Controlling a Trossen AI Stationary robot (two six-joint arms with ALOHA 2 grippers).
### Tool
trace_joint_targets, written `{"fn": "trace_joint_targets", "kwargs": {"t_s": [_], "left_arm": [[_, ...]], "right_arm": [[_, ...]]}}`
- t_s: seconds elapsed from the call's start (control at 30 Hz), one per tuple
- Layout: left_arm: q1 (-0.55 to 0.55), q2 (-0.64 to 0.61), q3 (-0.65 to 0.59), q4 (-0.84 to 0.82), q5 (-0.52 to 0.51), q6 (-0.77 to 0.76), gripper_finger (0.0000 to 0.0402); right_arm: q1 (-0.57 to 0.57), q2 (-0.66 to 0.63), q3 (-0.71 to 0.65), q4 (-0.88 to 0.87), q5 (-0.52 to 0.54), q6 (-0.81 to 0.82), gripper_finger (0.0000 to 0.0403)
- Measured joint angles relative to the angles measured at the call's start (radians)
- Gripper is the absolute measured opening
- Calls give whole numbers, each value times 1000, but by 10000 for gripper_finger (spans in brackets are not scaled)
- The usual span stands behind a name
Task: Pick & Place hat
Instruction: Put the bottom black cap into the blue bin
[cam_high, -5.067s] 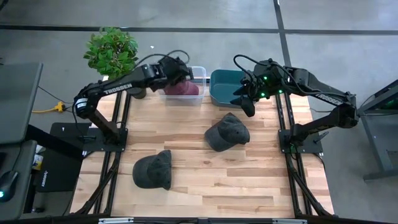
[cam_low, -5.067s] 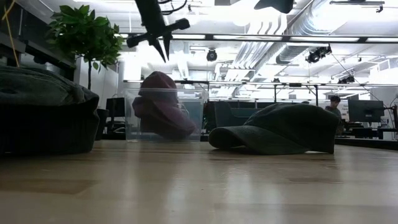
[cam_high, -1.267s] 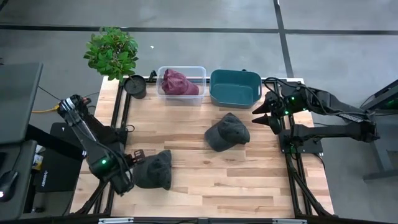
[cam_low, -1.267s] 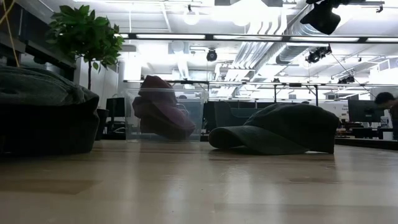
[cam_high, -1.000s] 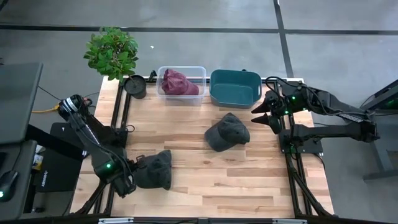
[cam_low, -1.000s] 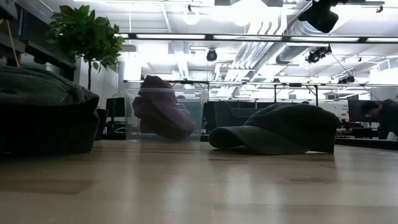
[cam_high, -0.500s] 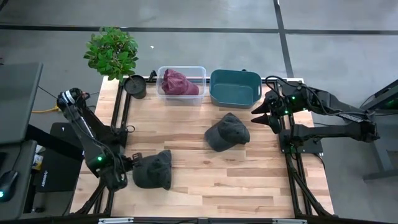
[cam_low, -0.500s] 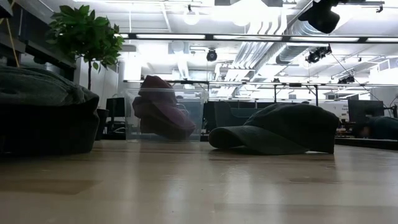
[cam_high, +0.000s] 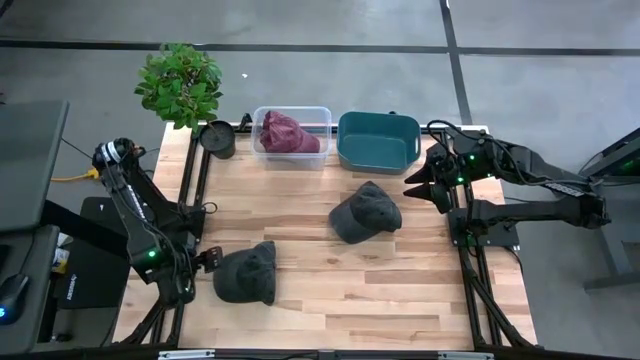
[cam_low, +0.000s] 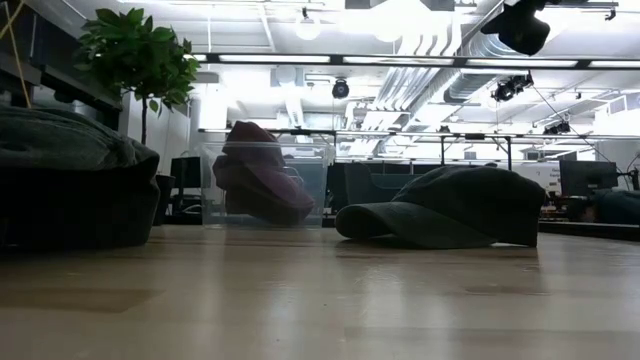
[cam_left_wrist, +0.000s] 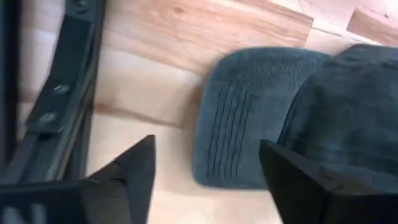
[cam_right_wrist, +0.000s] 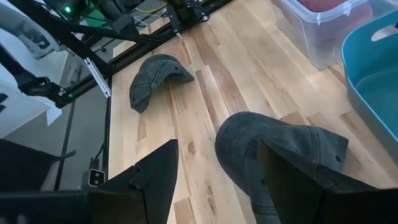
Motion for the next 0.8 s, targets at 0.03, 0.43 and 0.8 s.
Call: {"fn": "trace_joint_targets", "kwargs": {"t_s": [0.03, 0.43, 0.8], "left_arm": [[-3, 6, -15, 18, -10, -1, 260], [-106, 9, -246, 278, -182, 10, 303], [-104, 6, -278, 337, -179, 47, 303]], "right_arm": [[0, 0, 0, 1, 0, 6, 216], [0, 2, 0, 45, 2, 48, 216], [0, 21, 1, 46, 0, 80, 216]]}}
